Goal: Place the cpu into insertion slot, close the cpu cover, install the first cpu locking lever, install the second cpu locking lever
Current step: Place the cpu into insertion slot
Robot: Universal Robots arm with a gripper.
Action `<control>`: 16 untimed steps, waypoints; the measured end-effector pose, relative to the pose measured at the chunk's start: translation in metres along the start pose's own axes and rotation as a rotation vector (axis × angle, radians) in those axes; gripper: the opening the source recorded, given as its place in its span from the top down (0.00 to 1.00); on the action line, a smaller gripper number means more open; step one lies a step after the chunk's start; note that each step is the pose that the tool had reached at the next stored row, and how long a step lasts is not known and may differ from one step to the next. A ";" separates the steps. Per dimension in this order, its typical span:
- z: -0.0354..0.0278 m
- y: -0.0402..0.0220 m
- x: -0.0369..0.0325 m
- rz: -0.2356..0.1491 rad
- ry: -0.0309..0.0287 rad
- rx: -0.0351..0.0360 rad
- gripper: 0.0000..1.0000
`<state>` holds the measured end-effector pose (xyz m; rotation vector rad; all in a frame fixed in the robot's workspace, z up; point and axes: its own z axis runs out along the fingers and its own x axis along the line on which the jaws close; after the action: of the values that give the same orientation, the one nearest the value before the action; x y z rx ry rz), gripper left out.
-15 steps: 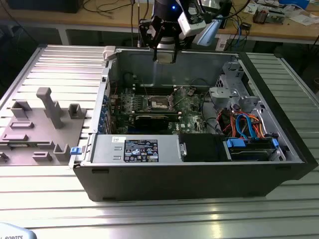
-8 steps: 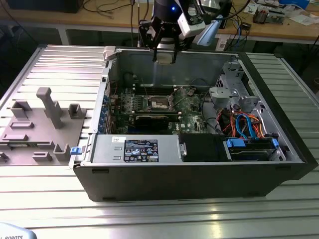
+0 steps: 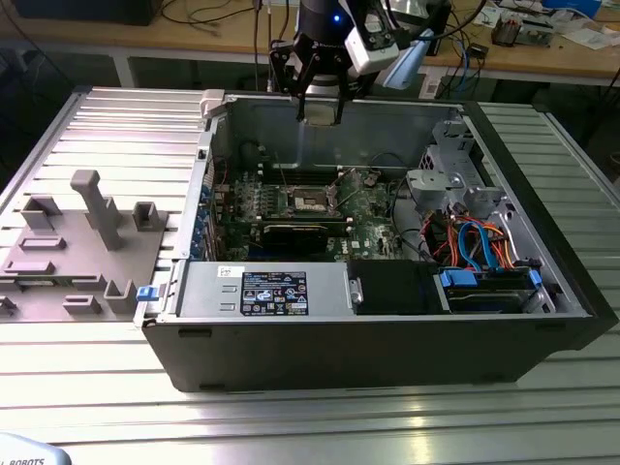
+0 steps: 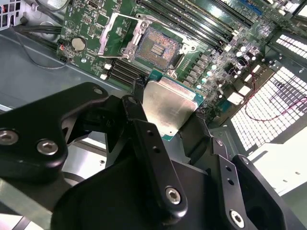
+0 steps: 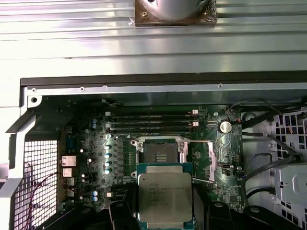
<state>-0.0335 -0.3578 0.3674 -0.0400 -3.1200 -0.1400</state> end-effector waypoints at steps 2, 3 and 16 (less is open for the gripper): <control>0.0003 0.0000 0.0000 0.000 0.0000 0.0000 0.45; 0.0006 0.0000 0.0000 0.000 0.0000 0.0000 0.45; 0.0033 -0.0003 -0.0001 0.000 0.0000 0.0000 0.45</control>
<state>-0.0336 -0.3578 0.3640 -0.0400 -3.1200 -0.1400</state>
